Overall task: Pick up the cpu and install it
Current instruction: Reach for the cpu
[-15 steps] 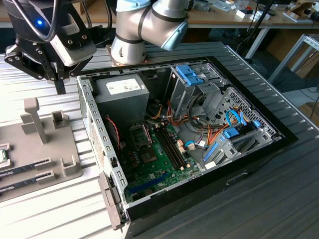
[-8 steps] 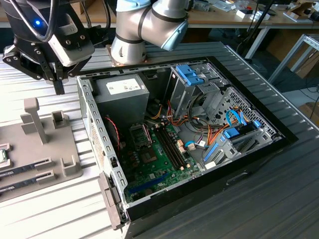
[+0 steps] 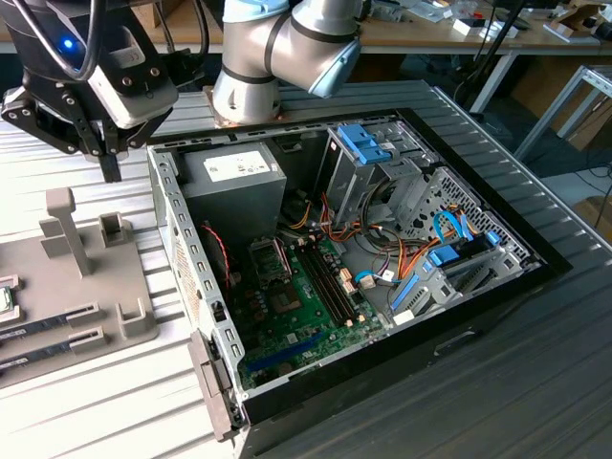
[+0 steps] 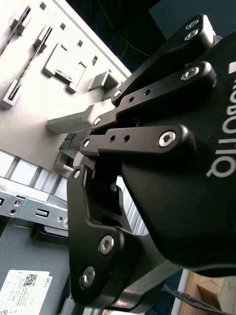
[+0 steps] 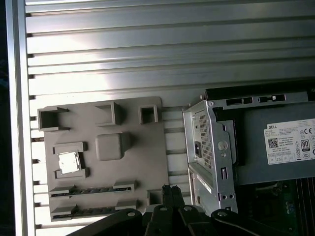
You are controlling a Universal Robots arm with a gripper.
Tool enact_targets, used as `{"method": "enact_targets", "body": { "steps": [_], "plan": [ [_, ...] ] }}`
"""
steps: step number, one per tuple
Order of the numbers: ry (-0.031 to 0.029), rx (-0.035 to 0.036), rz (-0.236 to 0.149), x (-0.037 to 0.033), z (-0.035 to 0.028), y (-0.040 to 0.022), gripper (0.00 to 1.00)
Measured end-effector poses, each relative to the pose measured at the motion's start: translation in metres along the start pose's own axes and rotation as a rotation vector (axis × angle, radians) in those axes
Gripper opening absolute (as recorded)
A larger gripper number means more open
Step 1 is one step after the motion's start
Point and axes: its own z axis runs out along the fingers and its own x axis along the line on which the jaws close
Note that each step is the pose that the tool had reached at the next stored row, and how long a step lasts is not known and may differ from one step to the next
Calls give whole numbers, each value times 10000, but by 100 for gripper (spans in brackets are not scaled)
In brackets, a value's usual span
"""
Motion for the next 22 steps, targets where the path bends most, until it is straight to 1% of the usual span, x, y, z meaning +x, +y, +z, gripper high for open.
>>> {"method": "enact_targets", "body": {
  "steps": [11,22],
  "plan": [
    [0,1,0,47,2,-4,11],
    [1,1,0,168,6,-13,11]
  ]
}}
